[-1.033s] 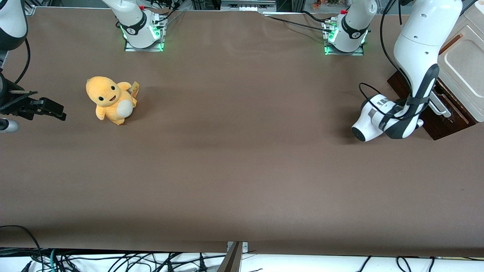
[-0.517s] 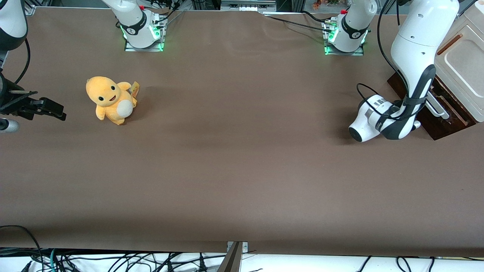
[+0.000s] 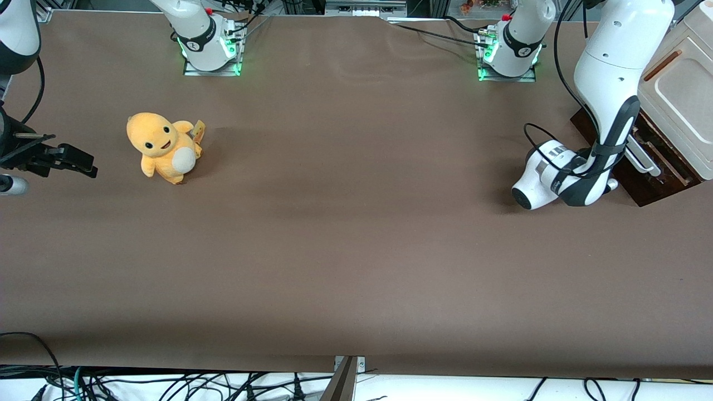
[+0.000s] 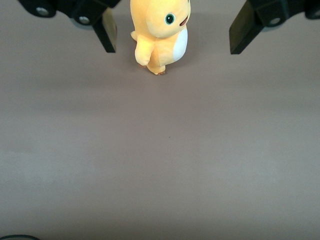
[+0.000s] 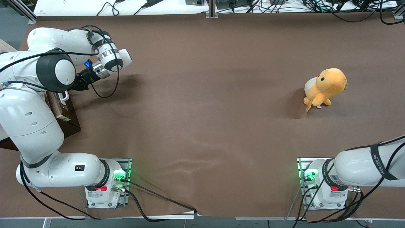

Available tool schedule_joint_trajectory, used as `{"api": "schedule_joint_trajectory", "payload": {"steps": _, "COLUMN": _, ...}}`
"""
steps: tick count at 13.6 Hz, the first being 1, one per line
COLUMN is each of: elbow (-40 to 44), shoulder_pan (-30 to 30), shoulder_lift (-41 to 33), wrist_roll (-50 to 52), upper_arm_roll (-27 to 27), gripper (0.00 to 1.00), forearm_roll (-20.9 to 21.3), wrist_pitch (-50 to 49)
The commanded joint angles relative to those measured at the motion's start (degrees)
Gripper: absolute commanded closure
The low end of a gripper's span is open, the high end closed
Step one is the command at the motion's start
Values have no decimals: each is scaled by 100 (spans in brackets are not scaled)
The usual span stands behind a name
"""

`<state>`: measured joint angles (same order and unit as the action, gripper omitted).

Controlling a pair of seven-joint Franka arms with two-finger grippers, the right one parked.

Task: Open lower drawer with left arm only
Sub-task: 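Pull the handle outward with the left gripper, sliding the drawer open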

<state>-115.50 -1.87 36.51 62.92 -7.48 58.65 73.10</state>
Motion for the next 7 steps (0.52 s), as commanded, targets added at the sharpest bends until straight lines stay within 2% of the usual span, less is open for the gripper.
{"api": "schedule_joint_trajectory", "payload": {"steps": 1, "elbow": 186, "shoulder_pan": 248, "shoulder_lift": 128, "wrist_roll": -236, "upper_arm_roll": -8, "gripper": 92, "forearm_roll": 33, "wrist_pitch": -155}}
{"api": "schedule_joint_trajectory", "payload": {"steps": 7, "elbow": 195, "shoulder_pan": 372, "shoulder_lift": 180, "wrist_roll": -236, "upper_arm_roll": -8, "gripper": 94, "forearm_roll": -37, "wrist_pitch": -155}}
